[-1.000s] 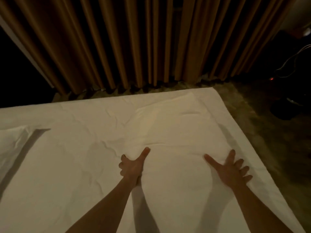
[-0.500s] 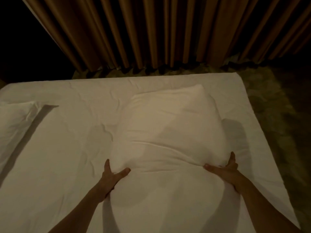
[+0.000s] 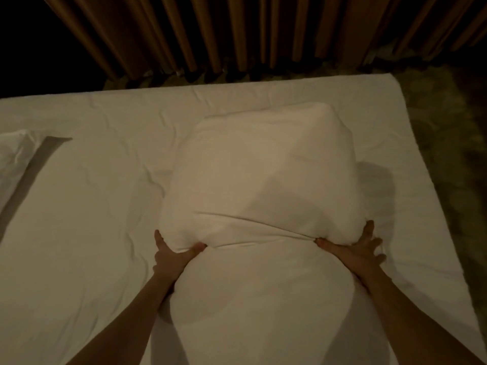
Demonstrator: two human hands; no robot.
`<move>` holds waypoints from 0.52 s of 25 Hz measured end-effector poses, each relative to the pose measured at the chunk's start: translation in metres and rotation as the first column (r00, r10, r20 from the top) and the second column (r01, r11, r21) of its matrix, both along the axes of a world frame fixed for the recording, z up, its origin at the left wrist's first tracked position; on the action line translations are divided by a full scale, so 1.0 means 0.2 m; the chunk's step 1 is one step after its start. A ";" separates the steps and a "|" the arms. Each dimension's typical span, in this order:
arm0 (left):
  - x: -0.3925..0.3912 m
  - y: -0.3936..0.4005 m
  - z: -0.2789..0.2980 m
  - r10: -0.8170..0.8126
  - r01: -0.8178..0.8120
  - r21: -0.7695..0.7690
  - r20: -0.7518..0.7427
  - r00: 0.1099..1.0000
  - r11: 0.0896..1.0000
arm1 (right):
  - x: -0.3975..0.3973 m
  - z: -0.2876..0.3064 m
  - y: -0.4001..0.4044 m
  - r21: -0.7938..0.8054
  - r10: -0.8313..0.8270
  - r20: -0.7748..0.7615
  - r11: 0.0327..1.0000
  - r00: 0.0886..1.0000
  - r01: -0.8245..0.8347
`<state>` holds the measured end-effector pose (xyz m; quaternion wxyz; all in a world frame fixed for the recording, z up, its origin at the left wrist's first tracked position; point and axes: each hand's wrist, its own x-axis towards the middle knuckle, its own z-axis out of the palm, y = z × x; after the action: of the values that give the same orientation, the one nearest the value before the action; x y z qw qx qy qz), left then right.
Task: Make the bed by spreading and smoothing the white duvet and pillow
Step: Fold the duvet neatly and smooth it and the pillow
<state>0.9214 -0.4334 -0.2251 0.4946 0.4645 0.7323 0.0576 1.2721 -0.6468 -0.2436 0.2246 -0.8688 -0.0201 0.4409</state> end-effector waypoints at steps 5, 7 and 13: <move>-0.06 0.03 -0.06 0.025 -0.024 -0.014 0.088 0.996 1.000 | 0.03 -0.09 -0.02 0.067 -0.054 0.009 0.996 0.999 0.053; -0.06 0.03 -0.09 0.054 -0.053 -0.019 0.114 0.992 0.998 | 0.02 -0.10 -0.03 0.112 -0.084 0.018 0.990 0.996 0.082; -0.01 -0.02 -0.13 0.087 -0.087 -0.006 0.180 0.980 0.996 | -0.03 -0.02 0.00 0.212 -0.145 0.011 0.967 0.989 0.140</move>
<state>0.9204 -0.4380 -0.2501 0.5553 0.4254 0.7042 0.1215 1.2657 -0.6472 -0.2466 0.3461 -0.8451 -0.0070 0.4074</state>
